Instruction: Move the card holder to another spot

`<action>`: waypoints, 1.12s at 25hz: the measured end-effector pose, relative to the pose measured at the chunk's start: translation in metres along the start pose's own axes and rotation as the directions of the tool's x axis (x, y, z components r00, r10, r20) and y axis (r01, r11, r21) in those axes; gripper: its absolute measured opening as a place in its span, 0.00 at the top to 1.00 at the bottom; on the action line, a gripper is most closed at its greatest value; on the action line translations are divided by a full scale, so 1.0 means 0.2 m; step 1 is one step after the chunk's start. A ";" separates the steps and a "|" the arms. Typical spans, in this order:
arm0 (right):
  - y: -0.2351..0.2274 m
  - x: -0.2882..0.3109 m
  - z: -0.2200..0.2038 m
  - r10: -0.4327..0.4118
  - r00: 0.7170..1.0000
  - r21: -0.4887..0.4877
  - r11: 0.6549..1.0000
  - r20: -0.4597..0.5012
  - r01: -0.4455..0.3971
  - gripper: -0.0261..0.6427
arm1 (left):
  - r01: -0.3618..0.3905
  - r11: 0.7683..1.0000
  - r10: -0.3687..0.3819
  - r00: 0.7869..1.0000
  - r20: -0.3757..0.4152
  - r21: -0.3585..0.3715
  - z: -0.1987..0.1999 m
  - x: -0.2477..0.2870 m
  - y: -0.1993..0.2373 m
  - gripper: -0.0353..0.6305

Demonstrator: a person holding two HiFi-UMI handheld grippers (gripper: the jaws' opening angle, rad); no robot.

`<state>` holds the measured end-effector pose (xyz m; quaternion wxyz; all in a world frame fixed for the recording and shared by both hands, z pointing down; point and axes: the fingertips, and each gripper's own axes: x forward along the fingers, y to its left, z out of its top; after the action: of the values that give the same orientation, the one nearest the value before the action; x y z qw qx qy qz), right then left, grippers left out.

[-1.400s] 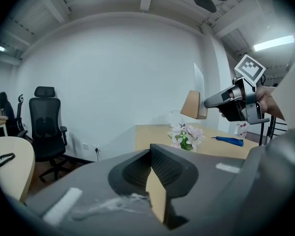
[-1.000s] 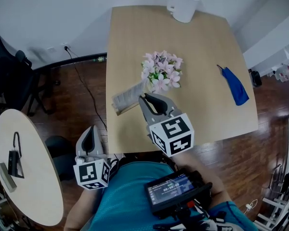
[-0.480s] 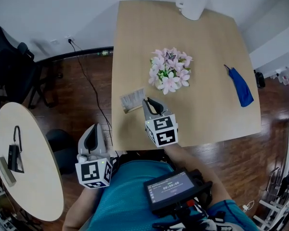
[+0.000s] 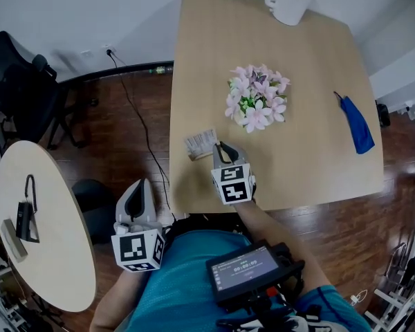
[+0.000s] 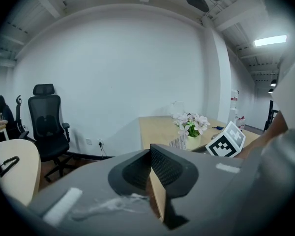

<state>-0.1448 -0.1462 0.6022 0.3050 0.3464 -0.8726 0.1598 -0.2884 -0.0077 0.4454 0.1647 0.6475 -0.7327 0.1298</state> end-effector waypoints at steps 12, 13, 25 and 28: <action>-0.02 -0.05 -0.01 0.019 1.000 0.073 0.997 0.009 -0.019 0.83 | 0.048 0.999 -0.048 0.999 0.002 0.003 0.00 0.05 -0.08 0.92; -0.03 -0.09 0.01 0.013 1.000 0.083 0.996 0.019 -0.015 0.82 | 0.056 0.998 -0.056 0.998 0.008 -0.001 0.01 0.06 -0.09 0.92; -0.18 -0.80 0.42 -0.176 0.955 0.138 0.980 0.238 0.146 0.97 | 0.262 0.964 -0.257 0.963 0.087 -0.050 0.16 0.03 -0.24 0.92; -0.18 -0.99 0.46 -0.232 0.932 0.152 0.969 0.277 0.196 0.97 | 0.344 0.939 -0.341 0.935 0.099 -0.020 0.24 0.01 -0.33 0.92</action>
<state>-0.0443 -0.1168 0.4079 0.1661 0.4775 -0.8536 0.1255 -0.2260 -0.0377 0.4017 0.1620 0.7674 -0.6179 0.0551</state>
